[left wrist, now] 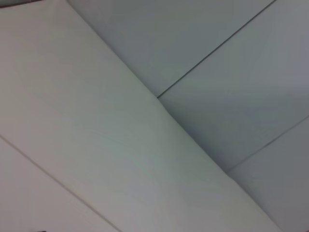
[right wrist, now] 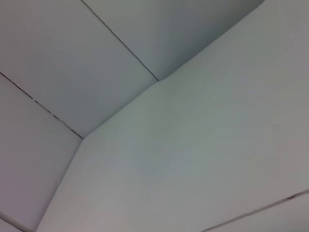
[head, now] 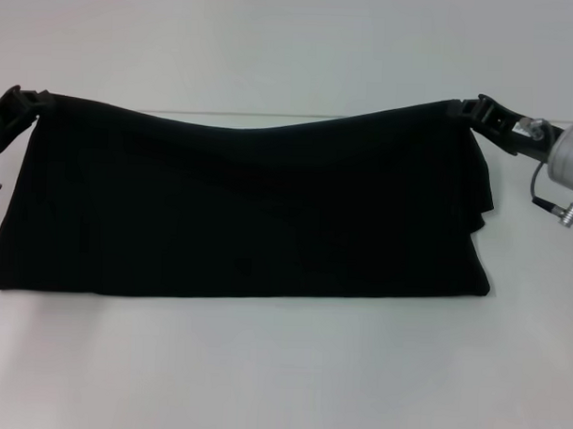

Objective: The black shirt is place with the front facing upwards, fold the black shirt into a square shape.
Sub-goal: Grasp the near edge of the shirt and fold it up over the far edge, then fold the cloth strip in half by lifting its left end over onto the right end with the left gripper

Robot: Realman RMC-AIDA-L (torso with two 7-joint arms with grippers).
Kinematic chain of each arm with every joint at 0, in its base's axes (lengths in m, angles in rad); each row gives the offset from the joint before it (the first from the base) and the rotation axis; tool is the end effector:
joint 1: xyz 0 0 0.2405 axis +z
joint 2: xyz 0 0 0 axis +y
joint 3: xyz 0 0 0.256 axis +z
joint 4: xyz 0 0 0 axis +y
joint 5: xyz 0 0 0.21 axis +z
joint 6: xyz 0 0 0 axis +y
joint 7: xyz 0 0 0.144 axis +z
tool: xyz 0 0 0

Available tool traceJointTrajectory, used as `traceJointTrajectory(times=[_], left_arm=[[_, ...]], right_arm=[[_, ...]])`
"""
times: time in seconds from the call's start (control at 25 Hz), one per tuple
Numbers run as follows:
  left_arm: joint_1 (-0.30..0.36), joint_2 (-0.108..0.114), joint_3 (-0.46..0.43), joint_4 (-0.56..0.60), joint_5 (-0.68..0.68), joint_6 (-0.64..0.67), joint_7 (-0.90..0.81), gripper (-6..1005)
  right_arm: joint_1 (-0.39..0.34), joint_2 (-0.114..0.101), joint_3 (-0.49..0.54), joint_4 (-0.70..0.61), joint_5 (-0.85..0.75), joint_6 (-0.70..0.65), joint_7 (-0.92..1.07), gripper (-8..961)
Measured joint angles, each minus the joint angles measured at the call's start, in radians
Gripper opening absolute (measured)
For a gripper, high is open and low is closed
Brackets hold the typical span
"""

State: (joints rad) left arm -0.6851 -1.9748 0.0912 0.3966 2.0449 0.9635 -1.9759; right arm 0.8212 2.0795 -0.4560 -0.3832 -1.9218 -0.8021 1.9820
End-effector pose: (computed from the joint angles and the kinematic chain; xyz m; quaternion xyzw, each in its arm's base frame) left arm -0.3353 0.4167 0.0747 -0.5899 -0.6099 -0.3939 0.3535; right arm 0.2513 0.4517 -0.0031 -0.6843 0.5736 0.3316 0.3046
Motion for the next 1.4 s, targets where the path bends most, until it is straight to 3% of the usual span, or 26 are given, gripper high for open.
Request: traceJointTrajectory(times=[0.56,0.72,0.88,0.96,1.12,1.28,1.32,1.4], left_arm=[[-0.033,-0.035,-0.001,-0.012,-0.078,-0.111,0.104,133],[-0.036,-0.05,0.002,-0.013,-0.132,-0.143,0.138,140],[-0.035,-0.061,0.002,-0.013,-0.176,-0.163,0.169,146],[-0.034,-0.062,0.002,-0.013,-0.179,-0.164,0.171,220],[-0.023,-0.06,0.003,-0.013,-0.18,-0.154,0.171,367],[0.005,-0.045,0.044,-0.008,-0.173,-0.067,0.171,451],[0.039,-0.023,0.097,-0.008,-0.171,0.038,0.165,472],[0.072,0.0,0.136,-0.01,-0.17,0.128,0.153,514]], right_arm=[[0.04,0.013,-0.008,0.012,0.014,0.126,-0.048,33],[0.055,0.015,-0.008,0.046,0.076,0.136,-0.172,33],[0.067,0.016,-0.009,0.083,0.151,0.151,-0.27,123],[0.072,0.016,-0.009,0.093,0.164,0.163,-0.279,168],[0.069,0.014,-0.009,0.094,0.165,0.16,-0.284,382],[0.024,0.004,-0.026,0.074,0.159,0.045,-0.317,539],[0.006,0.001,-0.034,0.066,0.159,-0.001,-0.342,574],[-0.031,-0.003,-0.053,0.045,0.159,-0.116,-0.428,643]])
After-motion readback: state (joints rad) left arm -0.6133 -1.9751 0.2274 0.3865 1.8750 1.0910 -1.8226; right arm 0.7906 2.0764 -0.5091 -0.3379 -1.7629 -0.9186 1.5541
